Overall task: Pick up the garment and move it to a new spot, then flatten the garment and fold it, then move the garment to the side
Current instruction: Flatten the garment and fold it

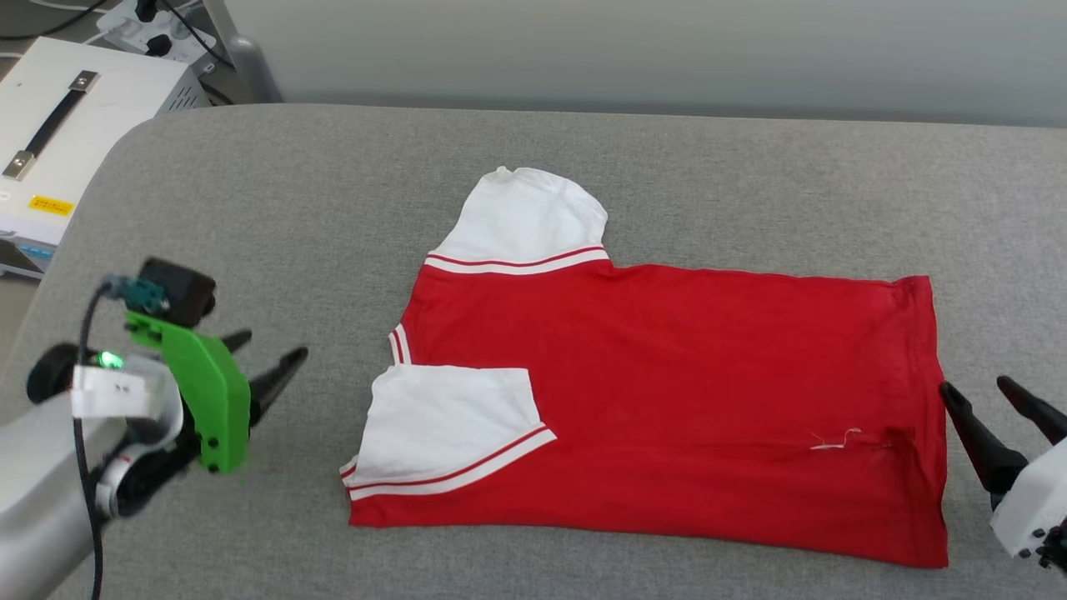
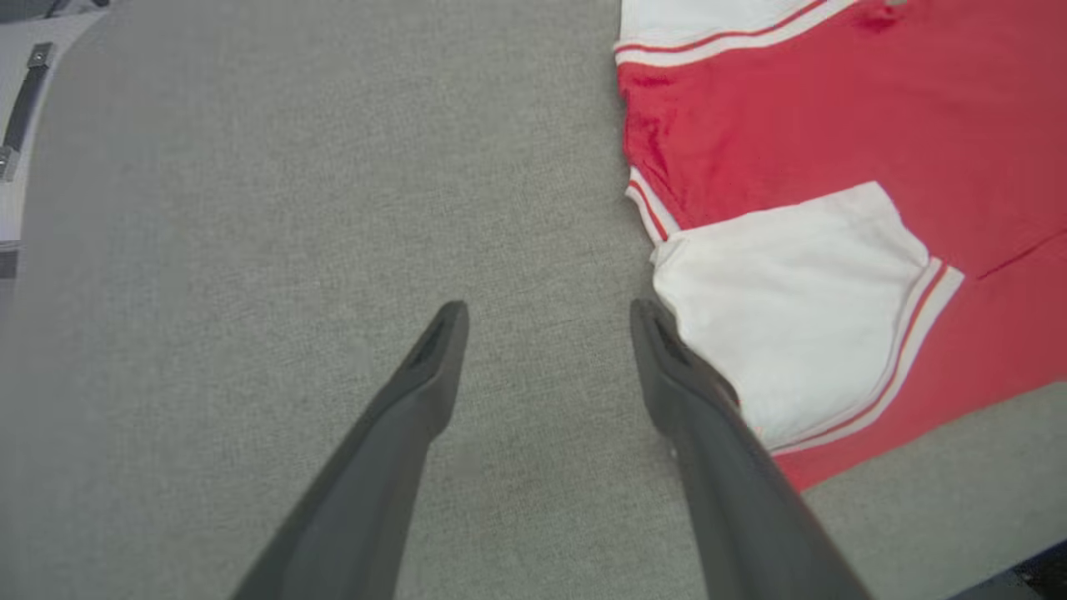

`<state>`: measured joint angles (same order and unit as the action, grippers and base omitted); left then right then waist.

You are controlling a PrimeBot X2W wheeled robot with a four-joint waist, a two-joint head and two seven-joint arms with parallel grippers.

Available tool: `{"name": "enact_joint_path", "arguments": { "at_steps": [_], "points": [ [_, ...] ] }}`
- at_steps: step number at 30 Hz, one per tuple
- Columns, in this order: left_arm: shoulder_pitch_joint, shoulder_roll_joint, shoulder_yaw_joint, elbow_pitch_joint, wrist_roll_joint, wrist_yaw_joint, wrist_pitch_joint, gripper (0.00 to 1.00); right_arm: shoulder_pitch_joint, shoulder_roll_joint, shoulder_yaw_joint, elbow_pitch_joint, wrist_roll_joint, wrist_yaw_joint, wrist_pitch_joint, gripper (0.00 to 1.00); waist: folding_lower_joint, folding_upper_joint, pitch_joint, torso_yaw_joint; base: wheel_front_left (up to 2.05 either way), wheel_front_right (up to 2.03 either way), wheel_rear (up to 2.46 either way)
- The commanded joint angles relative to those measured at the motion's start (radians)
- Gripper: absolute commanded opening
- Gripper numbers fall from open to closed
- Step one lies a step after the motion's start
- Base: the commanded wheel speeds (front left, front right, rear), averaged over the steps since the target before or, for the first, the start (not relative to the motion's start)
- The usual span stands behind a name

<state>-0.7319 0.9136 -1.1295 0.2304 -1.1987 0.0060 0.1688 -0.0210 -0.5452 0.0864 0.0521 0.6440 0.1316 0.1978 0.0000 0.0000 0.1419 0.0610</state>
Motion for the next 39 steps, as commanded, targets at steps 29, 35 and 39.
{"name": "enact_joint_path", "arguments": {
  "at_steps": [29, 35, 39],
  "points": [
    [-0.754, -0.338, 0.015, 0.425, 0.069, -0.133, 0.431, 1.0, -0.195, 0.215, -0.037, -0.283, -0.273, -0.001, -0.16, 1.0, 0.0, 0.0, 0.39, -0.179, 0.0, 0.0, 0.0],
    [-0.808, -0.352, -0.052, 0.459, 0.062, -0.136, 0.553, 1.0, -0.234, 0.223, -0.02, -0.267, -0.269, -0.001, -0.179, 1.0, 0.0, 0.0, 0.454, -0.201, 0.0, 0.0, 0.0],
    [-0.808, -0.353, -0.087, 0.476, 0.062, -0.136, 0.573, 1.0, -0.258, 0.225, -0.008, -0.251, -0.265, -0.001, -0.194, 1.0, 0.0, 0.0, 0.482, -0.213, 0.0, 0.0, 0.0]
  ]
}}
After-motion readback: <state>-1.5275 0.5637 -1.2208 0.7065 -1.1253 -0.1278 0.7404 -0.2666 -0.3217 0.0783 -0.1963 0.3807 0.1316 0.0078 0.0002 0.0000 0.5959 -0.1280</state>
